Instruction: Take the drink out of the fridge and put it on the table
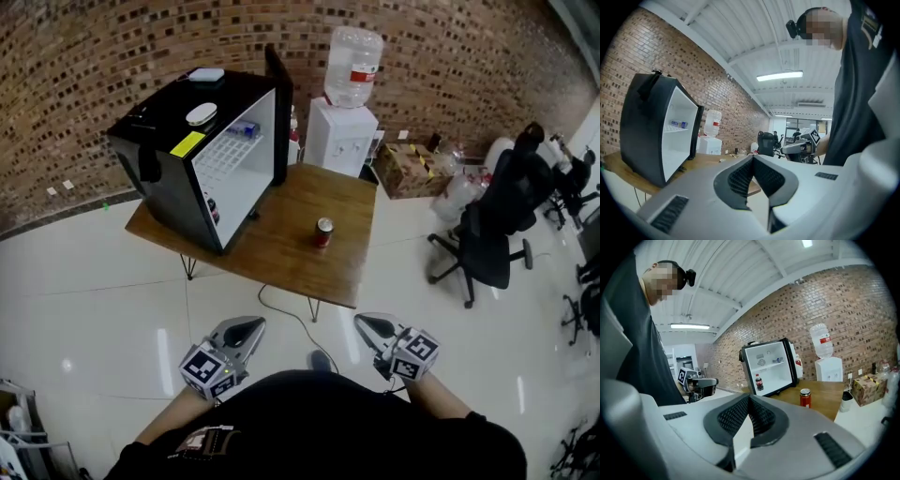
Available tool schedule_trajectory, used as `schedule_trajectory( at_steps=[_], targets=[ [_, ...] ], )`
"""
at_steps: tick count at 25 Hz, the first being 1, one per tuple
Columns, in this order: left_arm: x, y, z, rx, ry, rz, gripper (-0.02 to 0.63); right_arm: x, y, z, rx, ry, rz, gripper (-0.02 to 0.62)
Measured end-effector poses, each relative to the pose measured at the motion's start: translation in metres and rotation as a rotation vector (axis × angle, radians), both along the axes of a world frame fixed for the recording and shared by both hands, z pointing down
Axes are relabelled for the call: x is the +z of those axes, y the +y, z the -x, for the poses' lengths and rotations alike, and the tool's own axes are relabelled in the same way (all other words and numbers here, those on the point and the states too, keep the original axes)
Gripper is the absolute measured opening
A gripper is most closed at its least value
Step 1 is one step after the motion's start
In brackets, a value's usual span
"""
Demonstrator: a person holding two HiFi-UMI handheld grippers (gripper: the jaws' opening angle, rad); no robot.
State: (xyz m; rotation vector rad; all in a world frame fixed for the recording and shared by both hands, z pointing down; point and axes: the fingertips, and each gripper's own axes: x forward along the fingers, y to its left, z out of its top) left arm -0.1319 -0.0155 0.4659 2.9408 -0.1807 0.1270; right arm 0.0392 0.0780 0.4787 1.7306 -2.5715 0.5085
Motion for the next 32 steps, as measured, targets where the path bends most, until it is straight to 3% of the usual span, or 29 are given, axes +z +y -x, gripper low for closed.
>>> schedule_trajectory(
  at_steps=[4,9,12,17,21,25,32],
  targets=[
    [-0.007,0.037,0.021,-0.012,0.017,0.032,-0.006,-0.013,0.031,0.021,-0.017,0.018,-0.019,-0.009],
    [-0.021,0.082,0.011,-0.017,0.023,-0.032,-0.008,-0.022,0.061,0.015,-0.072,0.027,-0.051,-0.009],
    [-0.026,0.104,-0.012,-0.061,0.032,-0.048,-0.008,-0.02,0.082,-0.006,-0.125,0.042,-0.058,-0.008],
    [-0.029,0.144,-0.068,-0.165,0.086,0.0,-0.006,-0.005,0.123,-0.061,-0.22,0.069,-0.035,-0.008],
    [-0.023,0.17,-0.106,-0.21,0.087,0.014,-0.007,0.003,0.143,-0.096,-0.241,0.081,-0.033,-0.008],
    [-0.023,0.193,-0.122,-0.163,0.062,-0.007,-0.006,-0.001,0.156,-0.104,-0.227,0.068,-0.035,-0.008],
    [-0.026,0.2,-0.1,-0.076,0.04,-0.032,-0.007,-0.014,0.16,-0.077,-0.127,0.004,-0.072,-0.009]
  ],
)
